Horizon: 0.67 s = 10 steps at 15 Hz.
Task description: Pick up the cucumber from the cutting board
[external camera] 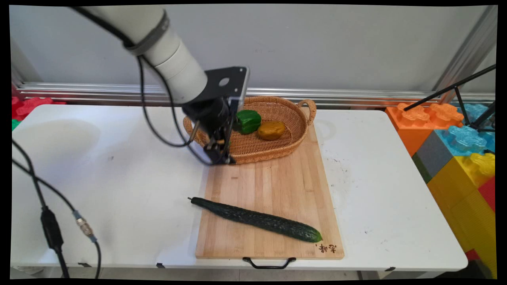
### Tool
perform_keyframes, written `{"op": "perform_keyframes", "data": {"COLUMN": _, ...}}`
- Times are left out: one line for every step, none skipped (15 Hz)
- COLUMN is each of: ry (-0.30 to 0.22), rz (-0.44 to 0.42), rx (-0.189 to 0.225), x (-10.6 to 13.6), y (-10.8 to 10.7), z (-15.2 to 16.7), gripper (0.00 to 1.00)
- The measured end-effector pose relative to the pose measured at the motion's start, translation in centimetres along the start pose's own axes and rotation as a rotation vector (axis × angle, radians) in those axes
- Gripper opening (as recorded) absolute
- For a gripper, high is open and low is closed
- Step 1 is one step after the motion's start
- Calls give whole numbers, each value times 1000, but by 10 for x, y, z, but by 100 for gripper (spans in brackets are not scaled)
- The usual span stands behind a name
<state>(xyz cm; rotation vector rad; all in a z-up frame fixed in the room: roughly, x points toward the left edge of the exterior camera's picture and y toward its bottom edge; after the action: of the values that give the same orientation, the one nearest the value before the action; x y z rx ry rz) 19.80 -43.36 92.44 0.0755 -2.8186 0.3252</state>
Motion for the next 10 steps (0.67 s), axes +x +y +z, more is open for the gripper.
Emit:
{"op": "perform_keyframes", "data": {"ry": 9, "rz": 10, "rx": -10, "x": 2, "y": 14, "z": -3, "gripper": 100}}
{"op": "perform_keyframes", "data": {"ry": 18, "rz": 18, "rx": -15, "x": 3, "y": 26, "z": -4, "gripper": 100}}
{"op": "perform_keyframes", "data": {"ry": 28, "rz": 22, "rx": -15, "x": 4, "y": 35, "z": -2, "gripper": 100}}
{"op": "perform_keyframes", "data": {"ry": 37, "rz": 23, "rx": -17, "x": 5, "y": 45, "z": 1, "gripper": 100}}
{"op": "perform_keyframes", "data": {"ry": 47, "rz": 24, "rx": -16, "x": 5, "y": 54, "z": 6, "gripper": 100}}
{"op": "perform_keyframes", "data": {"ry": 56, "rz": 24, "rx": -16, "x": 6, "y": 63, "z": 12, "gripper": 100}}
{"op": "perform_keyframes", "data": {"ry": 63, "rz": 22, "rx": -15, "x": 6, "y": 69, "z": 19, "gripper": 100}}
{"op": "perform_keyframes", "data": {"ry": 69, "rz": 21, "rx": -16, "x": 6, "y": 75, "z": 28, "gripper": 100}}
{"op": "perform_keyframes", "data": {"ry": 74, "rz": 19, "rx": -16, "x": 7, "y": 80, "z": 35, "gripper": 100}}
{"op": "perform_keyframes", "data": {"ry": 79, "rz": 15, "rx": -19, "x": 7, "y": 85, "z": 44, "gripper": 100}}
